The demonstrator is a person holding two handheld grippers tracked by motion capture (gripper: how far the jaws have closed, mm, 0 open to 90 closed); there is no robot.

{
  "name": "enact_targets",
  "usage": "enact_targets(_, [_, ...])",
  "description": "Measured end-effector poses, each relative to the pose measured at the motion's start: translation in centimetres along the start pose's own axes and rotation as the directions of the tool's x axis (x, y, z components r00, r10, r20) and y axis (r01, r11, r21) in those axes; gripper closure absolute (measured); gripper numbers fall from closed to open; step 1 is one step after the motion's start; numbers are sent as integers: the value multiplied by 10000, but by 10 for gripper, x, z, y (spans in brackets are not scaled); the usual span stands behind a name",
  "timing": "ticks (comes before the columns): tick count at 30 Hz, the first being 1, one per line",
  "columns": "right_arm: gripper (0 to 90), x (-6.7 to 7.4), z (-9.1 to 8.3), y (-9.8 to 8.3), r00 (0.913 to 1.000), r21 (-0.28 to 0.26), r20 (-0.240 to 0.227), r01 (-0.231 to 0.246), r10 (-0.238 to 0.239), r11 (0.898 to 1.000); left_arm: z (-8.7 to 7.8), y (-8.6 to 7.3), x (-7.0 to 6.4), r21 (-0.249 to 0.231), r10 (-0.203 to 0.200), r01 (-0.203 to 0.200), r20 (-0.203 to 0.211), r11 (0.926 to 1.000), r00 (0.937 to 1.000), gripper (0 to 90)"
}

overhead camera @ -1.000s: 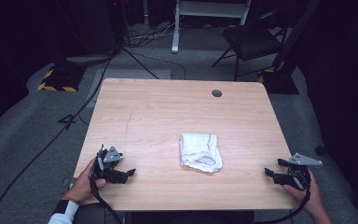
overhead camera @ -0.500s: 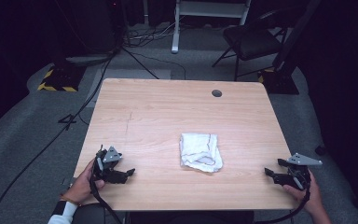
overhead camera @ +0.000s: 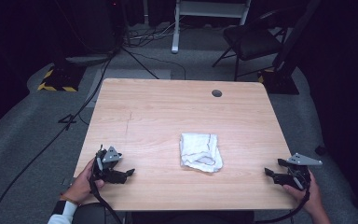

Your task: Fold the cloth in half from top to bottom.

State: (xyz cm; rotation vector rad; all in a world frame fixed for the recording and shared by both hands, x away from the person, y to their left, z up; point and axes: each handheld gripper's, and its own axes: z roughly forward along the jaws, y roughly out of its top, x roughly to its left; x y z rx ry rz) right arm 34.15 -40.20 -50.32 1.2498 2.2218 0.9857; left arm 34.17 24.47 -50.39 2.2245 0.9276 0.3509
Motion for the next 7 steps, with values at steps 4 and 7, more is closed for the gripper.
enact_targets(4, [224,0,0,0,10000,0,4,-1,1,10000,0,0,0,-8,-24,24,-18,10000,10000,158])
enact_targets(7, [224,0,0,0,10000,-1,4,0,0,10000,0,0,0,-30,-28,28,-20,10000,10000,158])
